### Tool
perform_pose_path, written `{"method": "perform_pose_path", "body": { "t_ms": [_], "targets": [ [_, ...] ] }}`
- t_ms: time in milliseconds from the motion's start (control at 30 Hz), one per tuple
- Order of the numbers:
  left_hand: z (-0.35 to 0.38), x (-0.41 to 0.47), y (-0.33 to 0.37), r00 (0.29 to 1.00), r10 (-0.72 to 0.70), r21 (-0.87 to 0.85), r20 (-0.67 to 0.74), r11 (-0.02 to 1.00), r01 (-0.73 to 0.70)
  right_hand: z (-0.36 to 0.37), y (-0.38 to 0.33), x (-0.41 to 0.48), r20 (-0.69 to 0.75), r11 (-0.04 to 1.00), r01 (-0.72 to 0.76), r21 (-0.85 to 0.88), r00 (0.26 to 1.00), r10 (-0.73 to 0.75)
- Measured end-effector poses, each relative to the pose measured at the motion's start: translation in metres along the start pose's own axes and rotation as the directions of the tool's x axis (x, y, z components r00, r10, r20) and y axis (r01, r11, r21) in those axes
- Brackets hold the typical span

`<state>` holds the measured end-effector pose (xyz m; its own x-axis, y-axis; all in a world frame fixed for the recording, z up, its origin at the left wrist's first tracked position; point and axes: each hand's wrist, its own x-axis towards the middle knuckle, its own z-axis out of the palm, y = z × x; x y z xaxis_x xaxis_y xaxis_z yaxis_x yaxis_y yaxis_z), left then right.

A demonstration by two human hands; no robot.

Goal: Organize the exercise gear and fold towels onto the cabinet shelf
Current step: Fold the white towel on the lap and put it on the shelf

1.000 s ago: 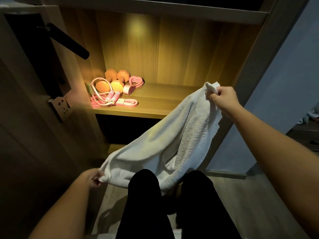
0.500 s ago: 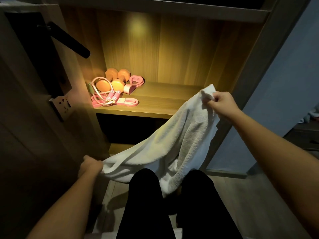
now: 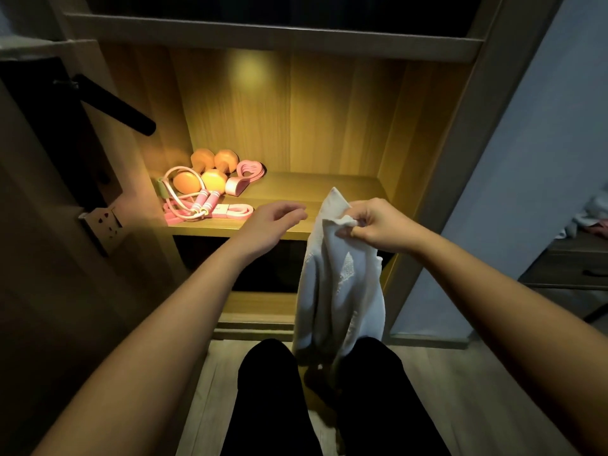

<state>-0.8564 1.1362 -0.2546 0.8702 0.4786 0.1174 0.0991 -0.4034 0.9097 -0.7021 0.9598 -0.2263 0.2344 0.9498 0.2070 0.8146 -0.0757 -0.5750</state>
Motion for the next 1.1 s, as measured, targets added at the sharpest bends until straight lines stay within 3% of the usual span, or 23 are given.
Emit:
{"method": "perform_pose_path", "body": {
  "t_ms": [167, 400, 467, 567, 600, 667, 733, 900, 967, 1033, 1100],
  "targets": [
    [0.015, 0.01, 0.024, 0.981, 0.105, 0.001, 0.163, 0.994, -0.107, 0.0, -0.003, -0.009, 0.05, 1.0, 0.019, 0.024, 0.999, -0.02],
    [0.021, 0.008, 0.023, 0.971, 0.155, 0.024, 0.18, 0.987, -0.162, 0.006, -0.009, -0.013, 0.134, 0.997, 0.002, 0.077, 0.991, -0.012],
    [0.024, 0.008, 0.024, 0.982, 0.167, 0.016, 0.084, 0.986, -0.169, 0.004, -0.007, -0.012, 0.089, 0.998, -0.006, 0.067, 0.996, 0.0],
    [0.002, 0.017, 0.018, 0.957, 0.088, -0.003, -0.277, 0.996, -0.092, -0.017, 0.017, -0.013, -0.141, 0.991, -0.132, 0.03, 0.981, 0.135],
    [-0.012, 0.02, 0.015, 0.931, 0.048, -0.013, -0.361, 0.998, -0.057, -0.027, 0.031, -0.017, -0.242, 0.973, -0.218, 0.08, 0.942, 0.231],
    [-0.04, 0.026, 0.008, 0.901, -0.023, -0.006, -0.434, 1.0, 0.022, -0.047, 0.064, -0.028, -0.414, 0.899, -0.387, 0.204, 0.798, 0.438],
    [-0.062, 0.033, 0.006, 0.863, -0.057, 0.032, -0.502, 0.996, 0.084, -0.061, 0.095, -0.036, -0.495, 0.823, -0.503, 0.263, 0.662, 0.563],
    [-0.128, 0.038, -0.023, 0.644, -0.259, 0.008, -0.72, 0.925, 0.381, -0.097, 0.146, -0.062, -0.616, 0.669, -0.692, 0.272, 0.409, 0.673],
    [-0.145, 0.028, -0.036, 0.547, -0.277, 0.012, -0.79, 0.885, 0.465, -0.107, 0.16, -0.078, -0.636, 0.593, -0.739, 0.319, 0.297, 0.713],
    [-0.147, 0.021, -0.039, 0.476, -0.262, 0.015, -0.839, 0.864, 0.503, -0.112, 0.164, -0.084, -0.643, 0.564, -0.758, 0.328, 0.258, 0.721],
    [-0.141, 0.021, -0.035, 0.398, -0.303, -0.059, -0.866, 0.852, 0.52, -0.113, 0.161, -0.082, -0.661, 0.586, -0.749, 0.309, 0.274, 0.699]
  ]
}}
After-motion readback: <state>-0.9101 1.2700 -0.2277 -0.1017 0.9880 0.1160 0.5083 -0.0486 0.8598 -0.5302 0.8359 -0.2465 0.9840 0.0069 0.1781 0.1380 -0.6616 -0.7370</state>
